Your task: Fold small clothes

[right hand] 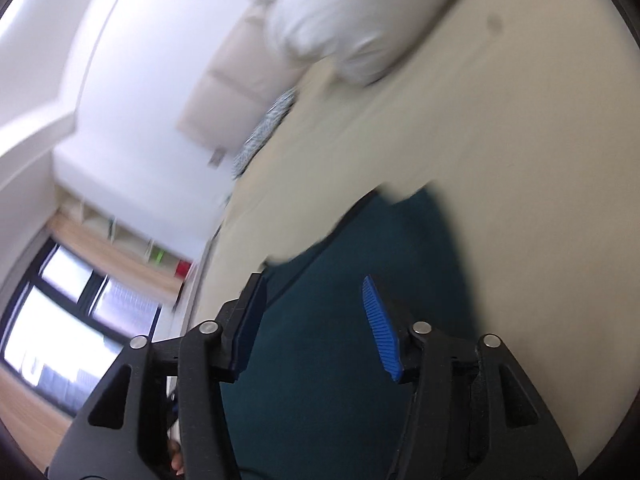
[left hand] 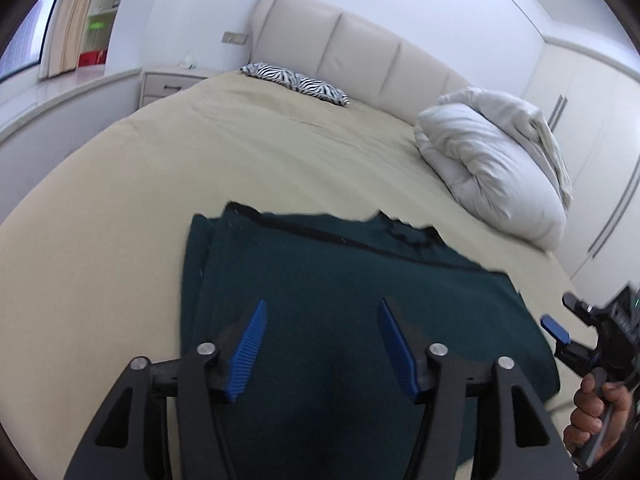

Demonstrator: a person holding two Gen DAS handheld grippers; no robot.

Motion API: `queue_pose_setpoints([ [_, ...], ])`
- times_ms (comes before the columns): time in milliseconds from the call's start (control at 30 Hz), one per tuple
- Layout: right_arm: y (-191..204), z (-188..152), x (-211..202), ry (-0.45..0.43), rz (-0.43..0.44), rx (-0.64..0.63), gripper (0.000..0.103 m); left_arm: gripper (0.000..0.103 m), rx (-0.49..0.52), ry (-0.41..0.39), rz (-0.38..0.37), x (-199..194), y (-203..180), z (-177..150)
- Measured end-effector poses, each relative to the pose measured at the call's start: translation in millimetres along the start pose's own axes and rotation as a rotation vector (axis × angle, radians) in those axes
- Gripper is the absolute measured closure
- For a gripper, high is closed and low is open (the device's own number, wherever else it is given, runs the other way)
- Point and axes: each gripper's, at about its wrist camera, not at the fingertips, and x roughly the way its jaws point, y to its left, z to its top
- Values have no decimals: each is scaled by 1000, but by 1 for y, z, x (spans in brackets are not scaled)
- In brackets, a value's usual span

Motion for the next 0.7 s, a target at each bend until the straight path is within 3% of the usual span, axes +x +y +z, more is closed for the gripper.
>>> queue_pose_setpoints([
  [100, 56, -59, 40, 192, 122, -116, 48, 41, 60, 62, 79, 7, -1, -18],
  [167, 72, -93, 74, 310, 151, -132, 48, 48, 8, 78, 49, 9, 15, -22],
  [233, 70, -119, 104, 403, 105, -126, 48, 52, -24, 89, 10, 7, 28, -21],
  [300, 56, -123, 106, 378, 116, -85, 57, 59, -16, 91, -9, 6, 34, -22],
  [400, 19, -102, 85, 288, 133, 34, 58, 60, -41, 78, -48, 5, 43, -25],
  [533, -35, -68, 42, 132, 95, 153, 62, 60, -93, 69, -77, -2, 50, -25],
  [600, -59, -54, 13, 47, 37, 195, 61, 61, -135, 66, -76, -17, 55, -23],
  [633, -67, -50, -1, 13, 21, 211, 61, 60, -149, 54, -73, -27, 58, -23],
  [700, -79, -40, -31, -48, -33, 225, 58, 46, -158, 8, -19, -52, 62, -24],
])
